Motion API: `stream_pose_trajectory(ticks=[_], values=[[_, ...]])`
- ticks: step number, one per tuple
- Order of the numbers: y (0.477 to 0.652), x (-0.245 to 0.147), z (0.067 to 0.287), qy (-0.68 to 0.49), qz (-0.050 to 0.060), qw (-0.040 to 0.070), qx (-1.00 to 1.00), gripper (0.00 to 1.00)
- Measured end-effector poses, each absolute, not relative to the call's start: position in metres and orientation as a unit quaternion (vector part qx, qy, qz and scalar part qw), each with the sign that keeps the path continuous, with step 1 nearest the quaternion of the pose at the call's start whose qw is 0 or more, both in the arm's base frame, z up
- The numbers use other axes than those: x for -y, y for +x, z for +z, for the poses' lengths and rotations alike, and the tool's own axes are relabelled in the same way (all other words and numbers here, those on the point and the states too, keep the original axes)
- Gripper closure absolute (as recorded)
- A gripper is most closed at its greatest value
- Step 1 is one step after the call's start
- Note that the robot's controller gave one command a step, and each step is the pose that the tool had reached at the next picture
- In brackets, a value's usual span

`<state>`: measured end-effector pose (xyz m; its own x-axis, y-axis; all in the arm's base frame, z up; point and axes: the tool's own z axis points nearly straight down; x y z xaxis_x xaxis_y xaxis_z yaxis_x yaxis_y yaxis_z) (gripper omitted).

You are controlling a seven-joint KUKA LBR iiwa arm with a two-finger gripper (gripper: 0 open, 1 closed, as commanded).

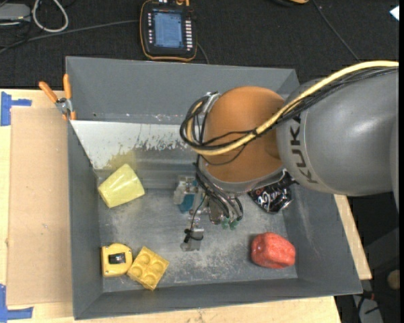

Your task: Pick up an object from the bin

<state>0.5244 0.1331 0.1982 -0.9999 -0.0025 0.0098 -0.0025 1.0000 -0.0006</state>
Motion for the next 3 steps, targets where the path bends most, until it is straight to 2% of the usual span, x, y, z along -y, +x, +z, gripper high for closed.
stream_pose_trajectory(ticks=[1,2,3], values=[[0.526,-0.132,0.202,-0.001,0.000,0.001,1.000,0.00],[0.491,-0.189,0.069,0.074,0.001,0.007,0.997,0.00],[0.498,-0.194,0.131,0.114,0.000,-0.005,0.993,0.00]])
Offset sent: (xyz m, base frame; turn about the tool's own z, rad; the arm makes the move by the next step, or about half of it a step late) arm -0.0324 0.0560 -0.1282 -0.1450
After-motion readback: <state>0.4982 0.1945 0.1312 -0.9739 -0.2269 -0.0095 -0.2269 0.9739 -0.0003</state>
